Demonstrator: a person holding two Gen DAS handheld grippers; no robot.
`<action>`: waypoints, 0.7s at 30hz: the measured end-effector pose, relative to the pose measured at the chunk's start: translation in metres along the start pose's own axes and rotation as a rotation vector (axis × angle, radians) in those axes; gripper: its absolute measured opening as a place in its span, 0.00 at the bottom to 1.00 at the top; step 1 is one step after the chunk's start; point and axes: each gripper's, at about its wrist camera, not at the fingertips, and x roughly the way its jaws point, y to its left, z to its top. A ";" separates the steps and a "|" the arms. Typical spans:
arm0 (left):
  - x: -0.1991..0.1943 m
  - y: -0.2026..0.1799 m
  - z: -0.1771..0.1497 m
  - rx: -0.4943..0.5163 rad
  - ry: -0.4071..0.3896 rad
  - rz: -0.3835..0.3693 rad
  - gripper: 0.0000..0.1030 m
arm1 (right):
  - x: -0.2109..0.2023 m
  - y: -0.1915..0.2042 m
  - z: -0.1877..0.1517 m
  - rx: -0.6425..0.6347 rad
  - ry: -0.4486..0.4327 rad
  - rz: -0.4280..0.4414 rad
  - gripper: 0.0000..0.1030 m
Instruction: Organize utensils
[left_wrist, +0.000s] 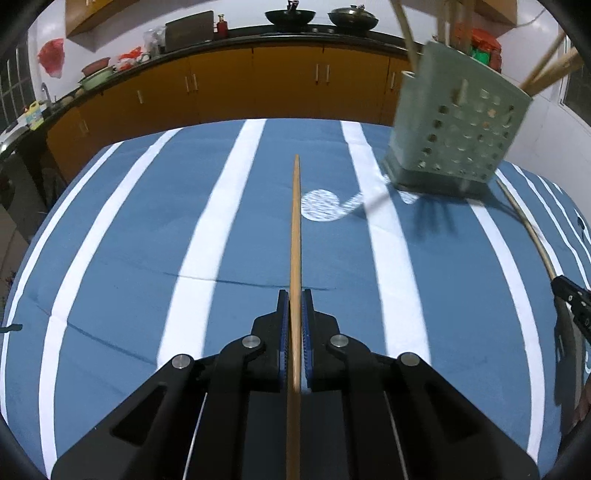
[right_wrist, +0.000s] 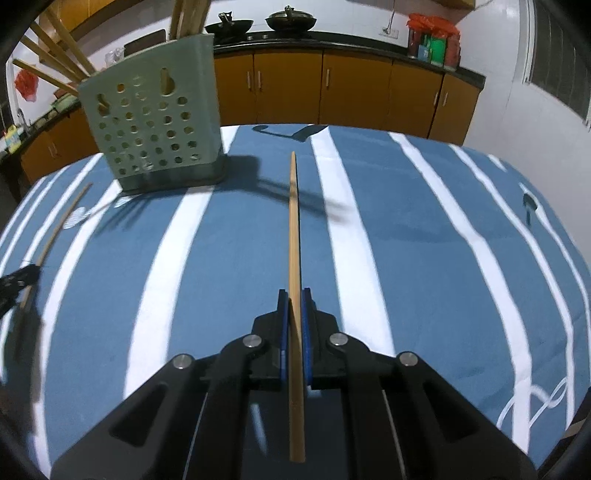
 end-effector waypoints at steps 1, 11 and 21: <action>0.001 0.001 0.001 -0.002 -0.003 0.001 0.08 | 0.002 -0.001 0.002 -0.003 -0.004 -0.012 0.08; 0.002 0.006 0.002 -0.018 -0.004 -0.015 0.08 | 0.010 -0.009 0.010 0.025 -0.002 -0.010 0.10; 0.003 0.008 0.002 -0.022 -0.004 -0.020 0.09 | 0.010 -0.009 0.009 0.037 -0.002 0.001 0.10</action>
